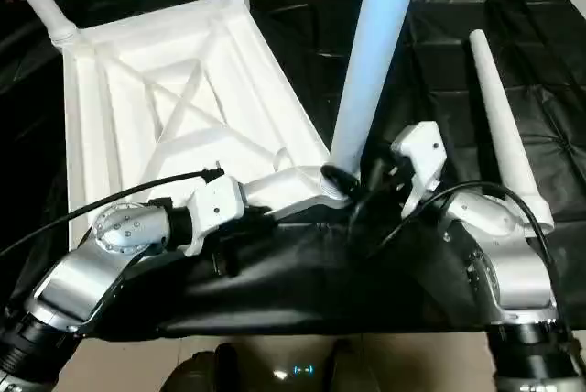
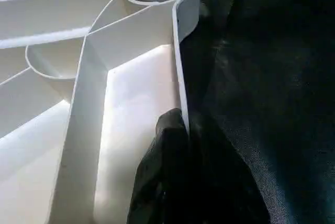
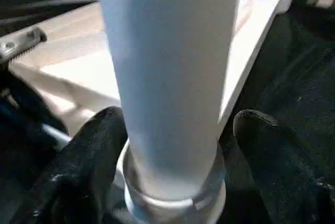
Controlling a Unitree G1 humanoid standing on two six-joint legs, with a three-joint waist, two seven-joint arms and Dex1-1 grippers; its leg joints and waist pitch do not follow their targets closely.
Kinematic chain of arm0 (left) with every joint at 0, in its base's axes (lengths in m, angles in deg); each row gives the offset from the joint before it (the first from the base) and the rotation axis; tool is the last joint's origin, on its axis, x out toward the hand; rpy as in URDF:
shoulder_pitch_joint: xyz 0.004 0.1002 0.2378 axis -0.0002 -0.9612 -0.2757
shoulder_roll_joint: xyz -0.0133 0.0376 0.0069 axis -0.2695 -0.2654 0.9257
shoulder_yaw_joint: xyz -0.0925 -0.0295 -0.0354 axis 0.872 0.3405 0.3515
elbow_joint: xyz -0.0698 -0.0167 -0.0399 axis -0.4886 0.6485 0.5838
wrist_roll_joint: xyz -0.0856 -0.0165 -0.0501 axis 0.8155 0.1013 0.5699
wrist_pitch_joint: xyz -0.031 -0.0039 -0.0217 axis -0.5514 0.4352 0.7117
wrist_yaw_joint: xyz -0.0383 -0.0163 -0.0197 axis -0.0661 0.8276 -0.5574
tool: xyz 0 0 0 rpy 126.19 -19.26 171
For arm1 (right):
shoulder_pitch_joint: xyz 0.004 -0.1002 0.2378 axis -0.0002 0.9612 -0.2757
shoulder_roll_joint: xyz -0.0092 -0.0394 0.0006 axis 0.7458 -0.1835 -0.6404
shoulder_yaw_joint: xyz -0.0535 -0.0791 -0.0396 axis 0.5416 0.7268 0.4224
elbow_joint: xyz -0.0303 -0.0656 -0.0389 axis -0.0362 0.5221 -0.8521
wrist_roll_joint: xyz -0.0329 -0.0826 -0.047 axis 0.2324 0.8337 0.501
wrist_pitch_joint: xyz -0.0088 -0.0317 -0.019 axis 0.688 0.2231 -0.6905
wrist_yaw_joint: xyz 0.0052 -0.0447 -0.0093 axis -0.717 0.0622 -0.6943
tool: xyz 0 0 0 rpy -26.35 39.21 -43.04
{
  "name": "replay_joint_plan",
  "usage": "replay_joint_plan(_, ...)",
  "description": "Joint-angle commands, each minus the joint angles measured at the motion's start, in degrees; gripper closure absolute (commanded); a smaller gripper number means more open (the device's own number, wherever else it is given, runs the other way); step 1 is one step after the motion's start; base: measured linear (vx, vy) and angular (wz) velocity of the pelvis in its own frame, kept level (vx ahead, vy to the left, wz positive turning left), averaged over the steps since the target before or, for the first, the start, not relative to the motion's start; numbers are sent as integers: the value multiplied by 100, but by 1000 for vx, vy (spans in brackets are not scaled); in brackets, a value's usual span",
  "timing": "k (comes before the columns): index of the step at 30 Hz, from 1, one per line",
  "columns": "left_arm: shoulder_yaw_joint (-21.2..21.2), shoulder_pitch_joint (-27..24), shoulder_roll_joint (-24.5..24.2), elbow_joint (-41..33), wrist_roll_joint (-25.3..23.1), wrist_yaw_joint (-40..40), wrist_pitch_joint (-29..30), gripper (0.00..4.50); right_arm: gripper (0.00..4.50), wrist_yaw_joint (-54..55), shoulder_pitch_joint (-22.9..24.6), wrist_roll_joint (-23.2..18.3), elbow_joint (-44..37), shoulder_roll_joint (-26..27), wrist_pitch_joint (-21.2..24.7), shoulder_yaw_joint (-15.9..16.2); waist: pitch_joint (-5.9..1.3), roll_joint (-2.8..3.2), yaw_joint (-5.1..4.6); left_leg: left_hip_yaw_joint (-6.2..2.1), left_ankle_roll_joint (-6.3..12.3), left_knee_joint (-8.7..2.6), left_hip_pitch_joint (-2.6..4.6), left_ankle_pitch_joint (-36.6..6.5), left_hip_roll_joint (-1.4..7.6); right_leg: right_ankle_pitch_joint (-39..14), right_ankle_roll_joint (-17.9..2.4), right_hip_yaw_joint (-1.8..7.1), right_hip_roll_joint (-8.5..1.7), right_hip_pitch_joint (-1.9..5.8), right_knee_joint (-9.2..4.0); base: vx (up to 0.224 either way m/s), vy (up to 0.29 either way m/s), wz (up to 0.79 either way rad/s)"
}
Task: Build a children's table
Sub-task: Rotate leg to tighten
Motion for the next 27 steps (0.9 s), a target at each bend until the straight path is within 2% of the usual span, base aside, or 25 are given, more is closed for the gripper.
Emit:
replay_joint_plan(1,-421,-141,17,9,-13,-230,50,450,127,-331,-118,2,169,-77,23,141,-389,-185,-41,53,1039,-235,82,-315,32,-385,-1620,136,-130,353,-234,0,0,0)
replay_joint_plan(5,-458,-132,39,1,-28,-236,67,450,161,-608,-286,-10,340,-124,59,239,-389,-212,-41,56,998,-235,99,-437,40,-629,-1607,142,-130,335,-248,0,0,0)
replay_joint_plan(7,-465,-127,49,5,-35,-231,71,450,172,-672,-384,-26,436,-110,55,260,-396,-214,-34,51,1019,-228,91,-334,40,-535,-1624,145,-129,340,-228,0,0,0)
replay_joint_plan(8,-469,-127,53,8,-41,-225,70,450,197,-702,-415,-48,463,-98,65,265,-401,-215,-39,49,1033,-224,85,-299,36,-490,-1631,143,-126,345,-221,0,0,0)
replay_joint_plan(9,-469,-127,53,8,-41,-225,70,450,204,-702,-415,-48,463,-98,65,265,-405,-221,-43,47,1063,-219,79,-252,34,-430,-1650,140,-125,347,-215,0,0,0)
replay_joint_plan(12,-477,-129,61,3,-57,-215,80,450,210,-804,-482,-58,557,-69,25,256,-410,-239,-43,52,1095,-213,83,-260,35,-442,-1661,143,-126,345,-216,0,0,0)
replay_joint_plan(18,-476,-148,33,15,-64,-221,59,450,215,-799,-417,-105,555,-36,-28,167,-419,-229,-37,51,1118,-204,87,-219,36,-418,-1676,142,-123,341,-210,0,0,0)
replay_joint_plan(19,-478,-160,20,14,-69,-233,49,450,215,-764,-363,-117,528,-10,-30,132,-427,-211,-30,49,1121,-200,90,-205,36,-396,-1689,142,-124,344,-204,0,0,0)
replay_joint_plan(22,-489,-174,-3,15,-111,-226,112,450,216,-477,-257,-128,514,146,-33,-13,-428,-215,-30,55,1119,-201,84,-217,37,-390,-1702,143,-127,342,-209,0,0,0)
replay_joint_plan(24,-489,-172,0,29,-146,-187,163,450,216,-228,-223,-79,551,249,-49,-82,-425,-203,-34,53,1088,-207,88,-249,41,-441,-1699,141,-125,337,-214,0,0,0)
replay_joint_plan(27,-472,-133,94,84,-175,-75,253,450,216,280,-188,30,661,465,-49,-189,-403,-193,-51,46,926,-234,91,-478,44,-793,-1633,134,-130,322,-252,0,0,0)
